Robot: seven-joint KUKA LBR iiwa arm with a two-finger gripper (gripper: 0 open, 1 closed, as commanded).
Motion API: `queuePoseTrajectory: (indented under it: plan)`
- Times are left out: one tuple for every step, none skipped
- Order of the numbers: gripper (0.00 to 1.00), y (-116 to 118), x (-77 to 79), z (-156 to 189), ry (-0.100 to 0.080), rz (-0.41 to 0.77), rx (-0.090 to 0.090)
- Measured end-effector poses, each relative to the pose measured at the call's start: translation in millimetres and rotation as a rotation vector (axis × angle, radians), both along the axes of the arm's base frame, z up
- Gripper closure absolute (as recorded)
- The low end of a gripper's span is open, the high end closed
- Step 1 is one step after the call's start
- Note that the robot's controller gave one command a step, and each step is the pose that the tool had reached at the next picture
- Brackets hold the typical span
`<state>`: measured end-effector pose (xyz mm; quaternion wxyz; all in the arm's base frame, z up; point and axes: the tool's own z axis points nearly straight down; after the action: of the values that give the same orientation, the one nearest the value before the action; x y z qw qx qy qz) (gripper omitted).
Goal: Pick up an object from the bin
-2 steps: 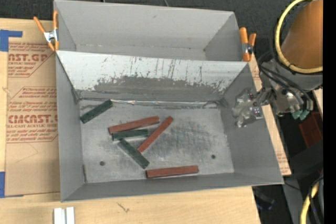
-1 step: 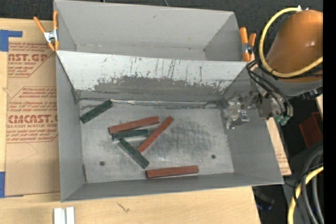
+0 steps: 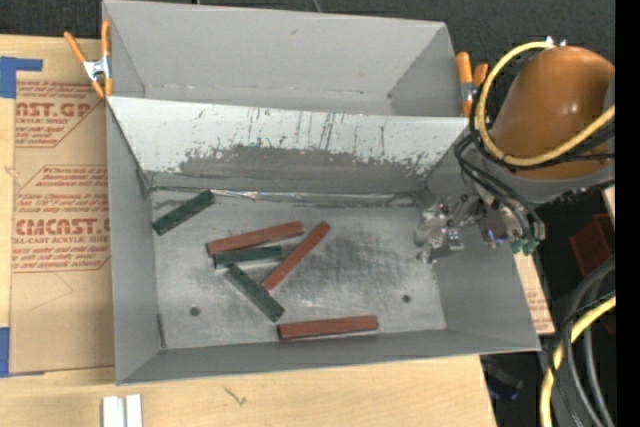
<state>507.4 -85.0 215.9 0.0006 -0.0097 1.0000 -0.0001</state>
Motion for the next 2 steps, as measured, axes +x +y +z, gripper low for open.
queuePoseTrajectory:
  plan:
    - [1.0, -2.1, 3.5, -12.9, -0.001, 0.113, 0.0]
    - [0.0, 10.6, -7.3, -40.6, 0.0, 0.372, 0.001]
